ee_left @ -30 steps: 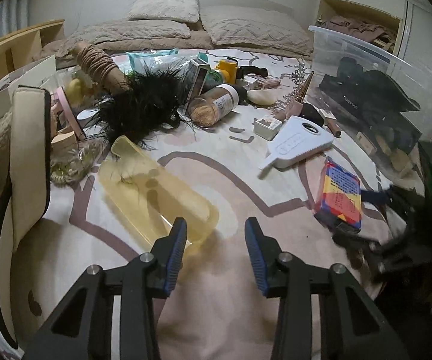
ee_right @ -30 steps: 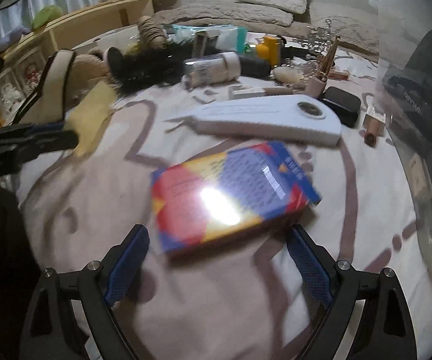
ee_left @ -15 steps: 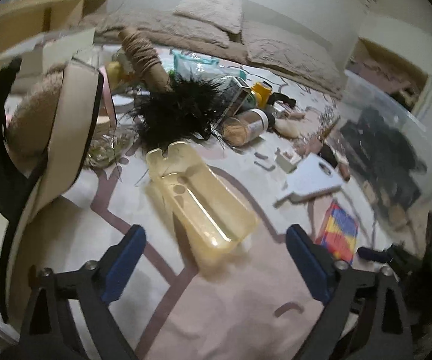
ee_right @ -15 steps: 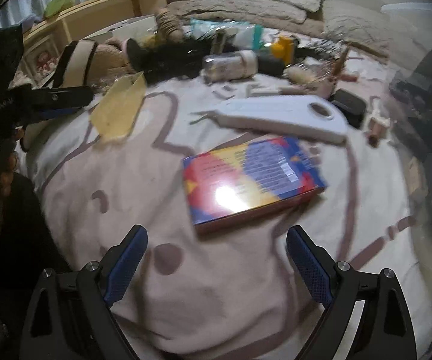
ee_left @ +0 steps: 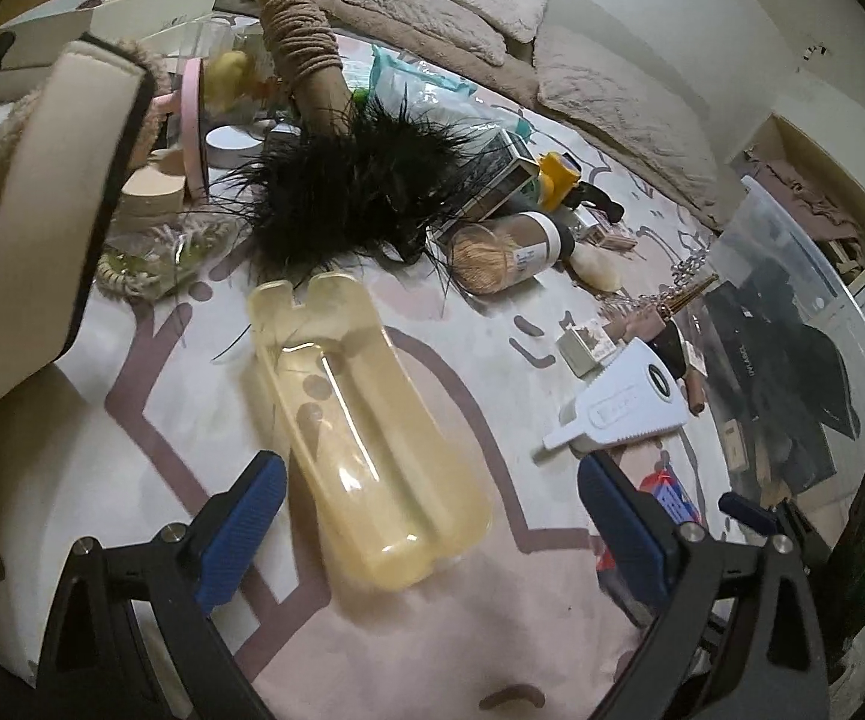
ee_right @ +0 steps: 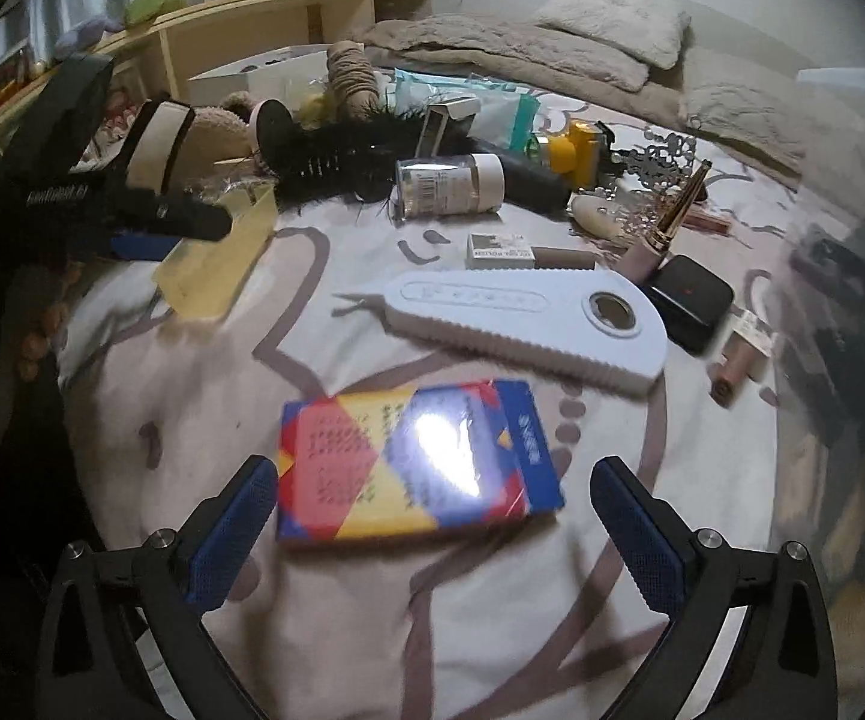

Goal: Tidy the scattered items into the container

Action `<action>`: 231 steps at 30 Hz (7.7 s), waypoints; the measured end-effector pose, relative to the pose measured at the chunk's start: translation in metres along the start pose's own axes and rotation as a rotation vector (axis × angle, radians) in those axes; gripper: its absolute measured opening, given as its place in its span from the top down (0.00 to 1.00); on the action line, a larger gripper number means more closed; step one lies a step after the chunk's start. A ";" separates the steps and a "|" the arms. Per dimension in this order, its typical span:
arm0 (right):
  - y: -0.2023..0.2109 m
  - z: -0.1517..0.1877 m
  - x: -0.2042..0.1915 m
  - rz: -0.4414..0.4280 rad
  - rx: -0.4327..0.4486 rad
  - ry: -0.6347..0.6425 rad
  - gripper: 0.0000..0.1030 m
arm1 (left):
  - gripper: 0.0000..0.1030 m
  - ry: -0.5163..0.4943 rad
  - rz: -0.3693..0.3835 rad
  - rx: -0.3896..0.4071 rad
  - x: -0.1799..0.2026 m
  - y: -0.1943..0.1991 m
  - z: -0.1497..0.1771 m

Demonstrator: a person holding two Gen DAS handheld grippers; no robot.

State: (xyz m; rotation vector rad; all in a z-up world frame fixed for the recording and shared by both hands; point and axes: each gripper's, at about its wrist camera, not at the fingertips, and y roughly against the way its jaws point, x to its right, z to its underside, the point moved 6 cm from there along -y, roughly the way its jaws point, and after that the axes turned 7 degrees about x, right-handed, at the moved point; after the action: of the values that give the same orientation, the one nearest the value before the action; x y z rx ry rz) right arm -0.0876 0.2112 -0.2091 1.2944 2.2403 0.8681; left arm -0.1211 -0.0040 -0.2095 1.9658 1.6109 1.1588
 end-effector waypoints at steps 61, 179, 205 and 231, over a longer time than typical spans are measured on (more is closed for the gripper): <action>-0.009 0.043 -0.062 0.231 0.010 -0.202 0.00 | 0.04 -0.209 -0.249 0.068 -0.009 -0.011 0.002; 0.261 -0.140 0.162 0.275 0.541 -0.385 0.12 | 0.52 -0.424 0.187 0.334 0.215 0.094 -0.107; 0.222 -0.044 0.212 0.337 0.166 -0.546 0.12 | 0.52 -0.513 0.353 0.270 0.328 0.076 -0.083; 0.239 -0.045 0.228 0.388 0.143 -0.619 0.00 | 0.52 -0.567 0.439 0.182 0.371 0.069 -0.054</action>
State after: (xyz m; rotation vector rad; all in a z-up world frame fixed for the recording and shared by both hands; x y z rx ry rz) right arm -0.0785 0.4860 -0.0208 1.8022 1.6131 0.3438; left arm -0.1094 0.3083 0.0091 2.5476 1.0493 0.4990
